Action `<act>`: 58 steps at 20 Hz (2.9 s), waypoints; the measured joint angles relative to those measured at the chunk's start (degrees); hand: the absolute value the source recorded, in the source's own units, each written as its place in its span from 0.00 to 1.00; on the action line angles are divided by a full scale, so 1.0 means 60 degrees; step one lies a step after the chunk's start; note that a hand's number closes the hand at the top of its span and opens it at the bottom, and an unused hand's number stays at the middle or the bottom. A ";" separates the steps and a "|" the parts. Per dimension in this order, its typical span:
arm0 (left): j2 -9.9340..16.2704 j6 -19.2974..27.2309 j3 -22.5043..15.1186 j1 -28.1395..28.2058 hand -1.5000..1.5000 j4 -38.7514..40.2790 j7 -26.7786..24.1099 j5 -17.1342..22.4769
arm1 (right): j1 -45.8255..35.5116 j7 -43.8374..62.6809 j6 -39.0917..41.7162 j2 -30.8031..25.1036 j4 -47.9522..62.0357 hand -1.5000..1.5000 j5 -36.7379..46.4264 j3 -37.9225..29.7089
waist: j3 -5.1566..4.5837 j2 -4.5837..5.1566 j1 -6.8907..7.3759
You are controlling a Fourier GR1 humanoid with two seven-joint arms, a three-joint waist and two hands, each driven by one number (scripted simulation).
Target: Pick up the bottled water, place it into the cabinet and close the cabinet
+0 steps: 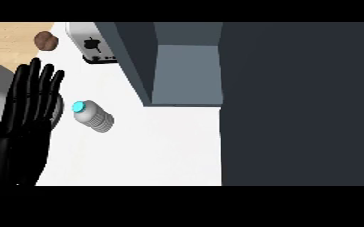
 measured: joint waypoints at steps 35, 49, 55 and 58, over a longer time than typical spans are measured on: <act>0.1617 -0.5178 0.2946 0.2319 0.00 0.1840 0.2032 0.6814 | 0.4932 -0.0036 0.2245 0.0620 -0.1671 0.00 -0.2676 0.1234 | 0.0230 -0.0022 -0.0008; 0.1542 -0.5913 0.3845 0.1009 0.00 0.4481 0.0764 0.5535 | 0.5472 -0.0943 0.2799 0.0639 -0.1344 0.00 -0.2471 0.1196 | 0.0231 -0.0012 -0.0053; 0.1840 -0.6559 0.4130 0.0286 0.00 0.6314 -0.0533 0.4352 | 0.5793 -0.1342 0.3007 0.0649 -0.1210 0.00 -0.2281 0.1352 | 0.0226 -0.0009 -0.0077; 0.1922 -0.6525 0.4060 -0.0333 0.00 0.7333 -0.1111 0.3598 | 0.5746 -0.1355 0.3025 0.0599 -0.1150 0.00 -0.2300 0.1364 | 0.0226 -0.0004 -0.0088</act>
